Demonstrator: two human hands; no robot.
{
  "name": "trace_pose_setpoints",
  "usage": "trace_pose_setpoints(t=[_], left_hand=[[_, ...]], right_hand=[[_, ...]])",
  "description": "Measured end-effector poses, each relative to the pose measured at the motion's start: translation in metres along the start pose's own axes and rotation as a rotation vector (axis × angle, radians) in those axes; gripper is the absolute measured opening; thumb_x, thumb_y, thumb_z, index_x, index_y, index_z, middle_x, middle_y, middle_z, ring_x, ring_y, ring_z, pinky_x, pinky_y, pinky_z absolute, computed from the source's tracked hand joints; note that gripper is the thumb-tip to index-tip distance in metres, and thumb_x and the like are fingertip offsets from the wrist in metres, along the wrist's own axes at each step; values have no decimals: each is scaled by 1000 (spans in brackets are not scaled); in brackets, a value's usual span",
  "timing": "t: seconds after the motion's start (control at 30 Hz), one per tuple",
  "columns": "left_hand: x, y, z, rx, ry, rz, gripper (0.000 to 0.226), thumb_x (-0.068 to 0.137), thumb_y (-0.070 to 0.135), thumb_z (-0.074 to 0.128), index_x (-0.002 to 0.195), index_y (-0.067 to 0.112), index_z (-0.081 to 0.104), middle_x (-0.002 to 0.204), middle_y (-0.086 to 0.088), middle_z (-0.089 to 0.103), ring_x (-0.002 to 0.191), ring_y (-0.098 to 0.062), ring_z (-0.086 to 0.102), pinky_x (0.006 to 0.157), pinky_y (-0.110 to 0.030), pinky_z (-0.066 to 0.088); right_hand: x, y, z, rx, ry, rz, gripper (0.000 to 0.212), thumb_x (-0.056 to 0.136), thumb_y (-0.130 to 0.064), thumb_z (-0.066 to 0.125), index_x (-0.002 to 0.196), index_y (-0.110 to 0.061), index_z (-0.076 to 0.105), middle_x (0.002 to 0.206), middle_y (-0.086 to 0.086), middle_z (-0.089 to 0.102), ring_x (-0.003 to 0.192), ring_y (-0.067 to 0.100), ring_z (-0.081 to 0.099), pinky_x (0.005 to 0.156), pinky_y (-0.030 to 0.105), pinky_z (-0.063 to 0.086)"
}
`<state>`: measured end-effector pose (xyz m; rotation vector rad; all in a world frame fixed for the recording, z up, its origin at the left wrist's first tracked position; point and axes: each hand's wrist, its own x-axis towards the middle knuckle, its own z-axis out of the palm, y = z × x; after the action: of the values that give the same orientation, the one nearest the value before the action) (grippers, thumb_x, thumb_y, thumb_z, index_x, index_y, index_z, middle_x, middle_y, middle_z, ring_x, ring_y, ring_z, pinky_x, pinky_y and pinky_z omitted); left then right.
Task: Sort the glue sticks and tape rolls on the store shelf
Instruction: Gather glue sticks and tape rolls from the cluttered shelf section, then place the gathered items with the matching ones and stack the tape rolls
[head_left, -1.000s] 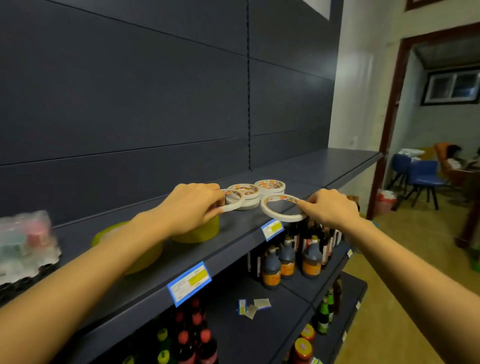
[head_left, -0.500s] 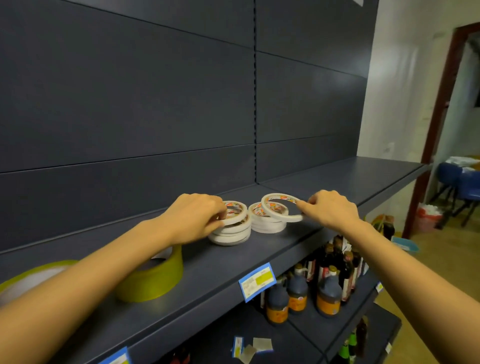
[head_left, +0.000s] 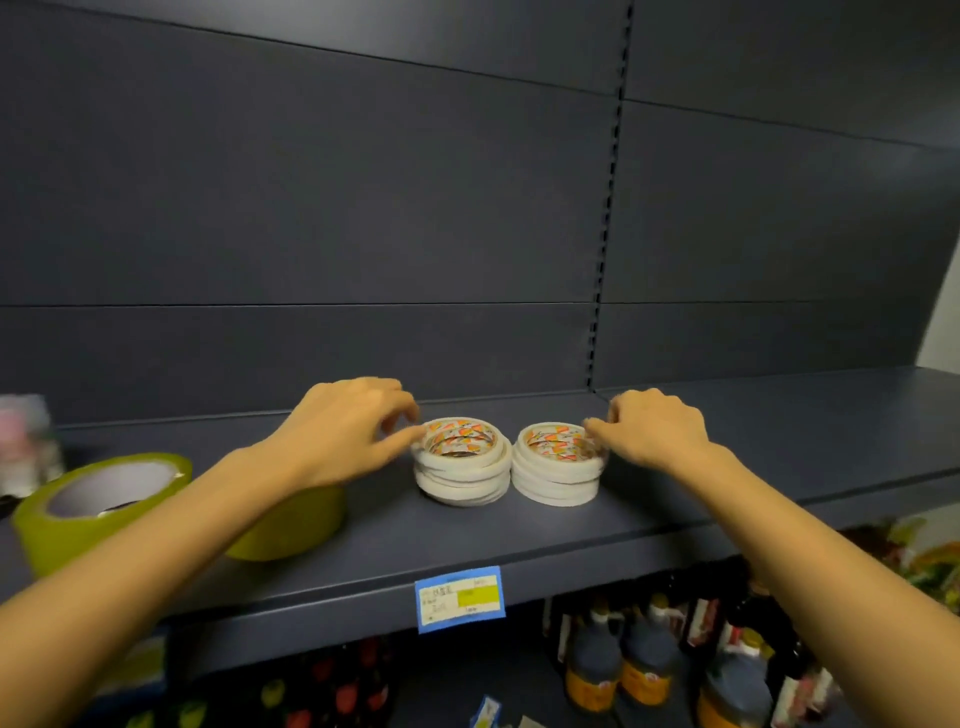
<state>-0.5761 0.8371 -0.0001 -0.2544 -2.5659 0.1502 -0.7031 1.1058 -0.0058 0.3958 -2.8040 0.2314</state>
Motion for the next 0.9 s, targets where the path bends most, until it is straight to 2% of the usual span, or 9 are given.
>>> trace_pose_setpoints(t=[0.13, 0.27, 0.4, 0.5, 0.6, 0.73, 0.8, 0.9], left_hand=[[-20, -2, -14, 54, 51, -195, 29, 92, 44, 45, 106, 25, 62, 96, 7, 61, 92, -13, 57, 69, -31, 51], [-59, -9, -34, 116, 84, -385, 23, 91, 40, 49, 100, 25, 64, 96, 8, 61, 96, -15, 57, 63, -25, 35], [-116, -22, -63, 164, 33, -554, 22, 91, 35, 51, 100, 21, 65, 98, 3, 62, 90, -20, 59, 66, -29, 40], [-164, -32, -85, 219, 35, -690, 20, 90, 36, 52, 99, 23, 64, 100, 5, 62, 91, -19, 59, 63, -27, 37], [-213, -42, -107, 289, 16, -794, 20, 90, 36, 51, 100, 25, 64, 101, 7, 62, 92, -17, 58, 64, -26, 36], [-270, -58, -135, 340, 27, -902, 20, 90, 37, 50, 99, 25, 64, 92, 11, 55, 78, -7, 46, 63, -24, 32], [-297, -68, -148, 363, 26, -928, 21, 90, 38, 51, 99, 25, 64, 87, 13, 49, 80, -9, 49, 62, -24, 33], [-337, -88, -170, 379, 4, -950, 23, 90, 39, 50, 100, 24, 64, 93, 9, 56, 90, -13, 57, 64, -25, 36]], right_hand=[[0, -24, -12, 133, -6, -193, 23, 90, -45, 48, 81, -24, 52, 97, 1, 63, 86, 24, 54, 70, 31, 39], [-11, -74, -12, 276, 41, -447, 14, 90, -37, 49, 92, -27, 58, 102, -4, 63, 91, 24, 56, 72, 30, 38], [-34, -144, -7, 357, 2, -702, 14, 90, -33, 48, 95, -27, 59, 103, -5, 64, 96, 24, 58, 75, 30, 41], [-53, -196, -5, 412, 4, -854, 14, 89, -32, 49, 97, -28, 59, 103, -5, 64, 96, 24, 59, 74, 30, 41], [-78, -246, -2, 482, -20, -973, 15, 89, -32, 50, 99, -29, 59, 103, -7, 65, 97, 23, 59, 75, 30, 42], [-112, -309, -4, 491, -55, -1085, 19, 90, -33, 49, 105, -29, 59, 110, -6, 64, 103, 24, 58, 81, 33, 44], [-127, -340, -5, 491, -66, -1135, 18, 90, -34, 50, 105, -28, 59, 109, -5, 64, 103, 25, 58, 79, 34, 44], [-150, -388, -7, 489, -79, -1161, 18, 90, -33, 50, 103, -29, 60, 107, -6, 64, 99, 23, 57, 74, 31, 40]])
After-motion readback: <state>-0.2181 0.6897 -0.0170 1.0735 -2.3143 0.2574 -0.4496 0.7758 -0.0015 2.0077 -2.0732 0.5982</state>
